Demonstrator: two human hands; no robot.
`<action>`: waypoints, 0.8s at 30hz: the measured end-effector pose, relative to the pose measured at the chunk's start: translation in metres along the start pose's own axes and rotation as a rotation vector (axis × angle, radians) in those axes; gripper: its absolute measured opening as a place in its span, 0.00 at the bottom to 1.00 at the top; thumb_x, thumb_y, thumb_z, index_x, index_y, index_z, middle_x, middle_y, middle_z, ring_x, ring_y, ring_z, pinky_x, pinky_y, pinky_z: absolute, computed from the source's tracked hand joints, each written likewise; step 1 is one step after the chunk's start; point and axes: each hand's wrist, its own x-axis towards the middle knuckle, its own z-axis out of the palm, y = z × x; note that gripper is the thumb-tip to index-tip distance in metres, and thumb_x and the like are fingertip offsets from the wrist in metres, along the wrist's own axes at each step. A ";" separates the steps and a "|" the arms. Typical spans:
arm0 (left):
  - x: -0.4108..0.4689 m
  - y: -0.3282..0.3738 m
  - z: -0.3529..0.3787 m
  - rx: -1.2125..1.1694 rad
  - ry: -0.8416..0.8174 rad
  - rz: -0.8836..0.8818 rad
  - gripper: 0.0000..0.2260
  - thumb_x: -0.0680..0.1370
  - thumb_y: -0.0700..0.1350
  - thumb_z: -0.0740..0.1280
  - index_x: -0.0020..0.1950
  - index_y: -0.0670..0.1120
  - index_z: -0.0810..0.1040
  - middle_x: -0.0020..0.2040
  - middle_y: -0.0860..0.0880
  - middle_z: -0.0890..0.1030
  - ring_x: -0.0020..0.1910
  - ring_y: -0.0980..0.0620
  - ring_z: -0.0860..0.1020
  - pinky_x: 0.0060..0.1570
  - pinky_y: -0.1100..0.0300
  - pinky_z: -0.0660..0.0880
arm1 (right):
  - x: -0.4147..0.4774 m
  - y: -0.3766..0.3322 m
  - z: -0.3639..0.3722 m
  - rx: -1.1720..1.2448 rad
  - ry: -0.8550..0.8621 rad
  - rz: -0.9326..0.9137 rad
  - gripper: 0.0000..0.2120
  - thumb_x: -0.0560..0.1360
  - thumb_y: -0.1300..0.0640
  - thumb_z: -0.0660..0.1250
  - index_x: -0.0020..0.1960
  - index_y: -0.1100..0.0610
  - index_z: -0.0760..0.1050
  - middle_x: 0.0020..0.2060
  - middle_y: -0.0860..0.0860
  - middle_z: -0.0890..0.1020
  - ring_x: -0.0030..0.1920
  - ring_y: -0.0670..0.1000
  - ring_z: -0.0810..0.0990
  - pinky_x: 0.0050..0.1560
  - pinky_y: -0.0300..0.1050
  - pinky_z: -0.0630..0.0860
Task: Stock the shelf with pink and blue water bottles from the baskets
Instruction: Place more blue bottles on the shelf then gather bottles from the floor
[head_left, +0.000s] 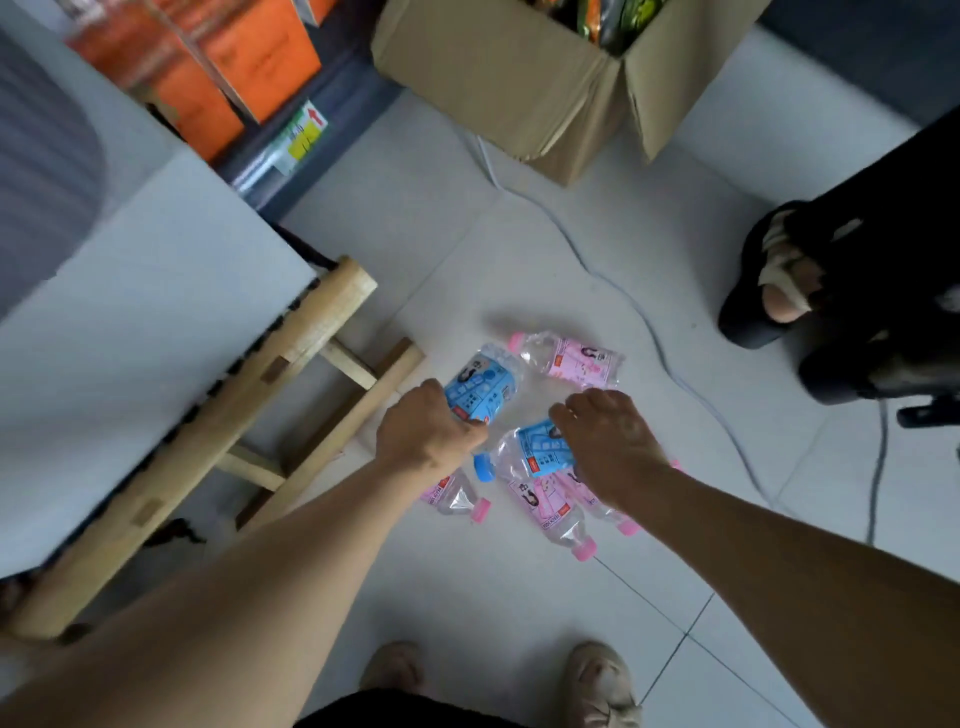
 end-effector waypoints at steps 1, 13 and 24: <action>-0.014 0.005 -0.012 -0.010 -0.003 0.001 0.20 0.69 0.54 0.70 0.54 0.43 0.74 0.50 0.46 0.81 0.48 0.45 0.80 0.41 0.59 0.73 | -0.013 0.005 -0.012 -0.002 0.019 0.028 0.30 0.57 0.53 0.79 0.57 0.56 0.76 0.49 0.54 0.81 0.52 0.56 0.79 0.56 0.49 0.74; -0.187 0.111 -0.237 0.085 0.113 0.248 0.18 0.70 0.52 0.69 0.54 0.43 0.74 0.51 0.45 0.80 0.52 0.43 0.79 0.48 0.56 0.75 | -0.165 0.056 -0.272 0.022 0.058 0.308 0.20 0.72 0.54 0.67 0.62 0.54 0.68 0.58 0.52 0.74 0.60 0.54 0.74 0.56 0.46 0.70; -0.364 0.153 -0.469 0.427 0.539 0.442 0.18 0.71 0.52 0.68 0.57 0.46 0.73 0.53 0.46 0.78 0.53 0.45 0.77 0.46 0.54 0.73 | -0.290 0.022 -0.504 0.671 0.360 0.533 0.25 0.69 0.49 0.72 0.61 0.59 0.70 0.57 0.57 0.78 0.58 0.59 0.77 0.54 0.48 0.74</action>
